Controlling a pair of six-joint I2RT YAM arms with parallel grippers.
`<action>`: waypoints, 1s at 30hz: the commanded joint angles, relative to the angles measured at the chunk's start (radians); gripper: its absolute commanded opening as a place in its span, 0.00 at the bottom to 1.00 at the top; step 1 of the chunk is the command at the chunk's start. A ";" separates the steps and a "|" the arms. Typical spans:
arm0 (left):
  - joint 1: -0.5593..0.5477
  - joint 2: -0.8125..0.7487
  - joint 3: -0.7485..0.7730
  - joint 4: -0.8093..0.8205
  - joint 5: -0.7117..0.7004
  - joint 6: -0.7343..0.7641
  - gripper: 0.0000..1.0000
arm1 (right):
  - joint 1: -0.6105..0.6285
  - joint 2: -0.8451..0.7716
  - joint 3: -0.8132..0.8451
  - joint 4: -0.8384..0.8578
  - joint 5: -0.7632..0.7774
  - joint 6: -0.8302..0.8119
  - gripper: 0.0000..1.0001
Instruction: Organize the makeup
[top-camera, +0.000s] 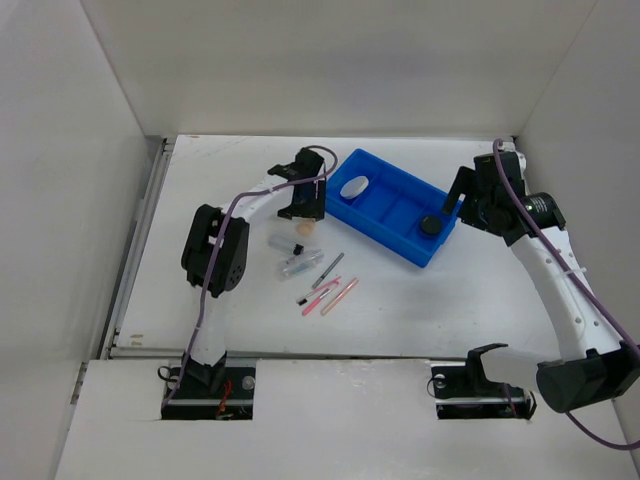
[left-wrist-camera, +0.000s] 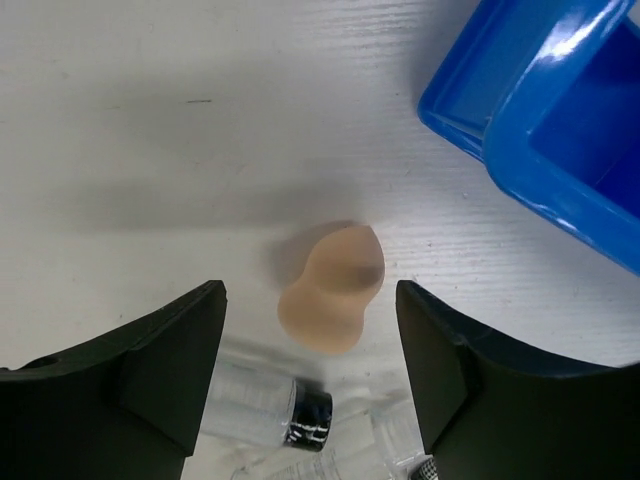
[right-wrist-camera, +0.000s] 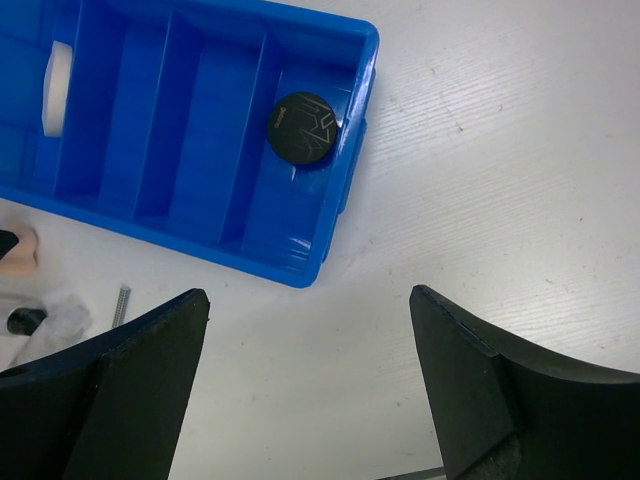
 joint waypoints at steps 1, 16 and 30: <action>0.006 0.022 0.012 0.030 0.053 0.014 0.65 | -0.003 -0.023 0.004 0.023 -0.003 -0.010 0.88; 0.006 -0.001 -0.011 -0.004 0.038 0.004 0.21 | -0.003 -0.014 0.023 0.023 -0.003 -0.010 0.88; 0.006 -0.032 0.407 -0.121 0.171 0.092 0.17 | -0.003 -0.014 0.023 0.023 -0.003 -0.010 0.88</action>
